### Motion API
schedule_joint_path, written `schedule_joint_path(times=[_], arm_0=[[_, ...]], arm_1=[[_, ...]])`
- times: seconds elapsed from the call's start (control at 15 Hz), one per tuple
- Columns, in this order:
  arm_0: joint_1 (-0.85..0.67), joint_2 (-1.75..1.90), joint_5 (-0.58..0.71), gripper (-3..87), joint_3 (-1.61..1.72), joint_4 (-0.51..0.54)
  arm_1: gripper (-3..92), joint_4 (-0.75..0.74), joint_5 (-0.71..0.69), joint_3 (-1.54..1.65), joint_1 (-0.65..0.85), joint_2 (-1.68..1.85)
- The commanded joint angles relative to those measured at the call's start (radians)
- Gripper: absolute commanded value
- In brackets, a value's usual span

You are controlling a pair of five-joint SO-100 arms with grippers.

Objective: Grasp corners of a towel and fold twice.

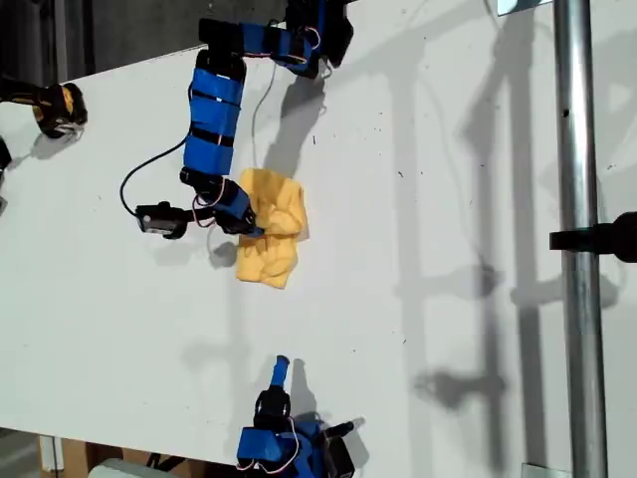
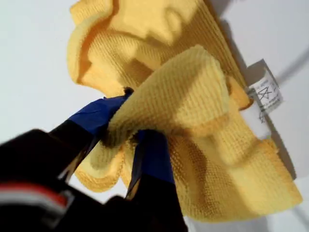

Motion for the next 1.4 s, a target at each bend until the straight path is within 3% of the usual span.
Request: schedule_joint_path(times=[0.0,0.27,0.47,0.53,0.6,0.73,0.8,0.93,1.0,1.13,1.33], arm_0=[[0.012,0.008,-0.011,-0.4,-0.021,-0.012],[0.012,0.008,-0.015,-0.4,-0.021,-0.023],[0.011,0.008,-0.020,-0.4,-0.014,-0.025],[0.012,0.008,-0.020,-0.4,-0.015,-0.025],[0.014,0.008,-0.023,-0.4,-0.018,-0.020],[0.014,0.008,-0.028,-0.4,-0.015,-0.023],[0.011,0.008,-0.026,-0.4,-0.014,-0.031],[0.008,0.008,-0.028,-0.3,-0.008,-0.034],[0.008,0.008,-0.034,-0.1,-0.003,-0.035],[0.011,0.008,-0.029,1.5,0.000,-0.040],[0.018,0.008,-0.002,0.5,0.026,-0.046]], arm_1=[[-0.1,-0.031,-0.003,-0.129,-0.021,0.008],[-0.1,-0.061,-0.011,-0.207,-0.015,-0.009],[0.2,-0.206,0.002,-0.210,0.002,-0.163],[10.0,-0.209,0.003,-0.261,0.005,-0.229],[27.2,-0.207,0.003,-0.293,0.000,-0.239],[41.0,-0.155,-0.011,-0.368,-0.008,-0.184],[41.7,-0.152,-0.025,-0.360,-0.006,-0.107],[12.0,-0.152,-0.049,-0.331,0.008,0.069],[4.5,-0.152,-0.058,-0.290,0.020,0.169],[0.1,-0.091,-0.066,-0.107,0.071,0.399],[-0.1,0.117,-0.035,0.341,0.135,0.827]])
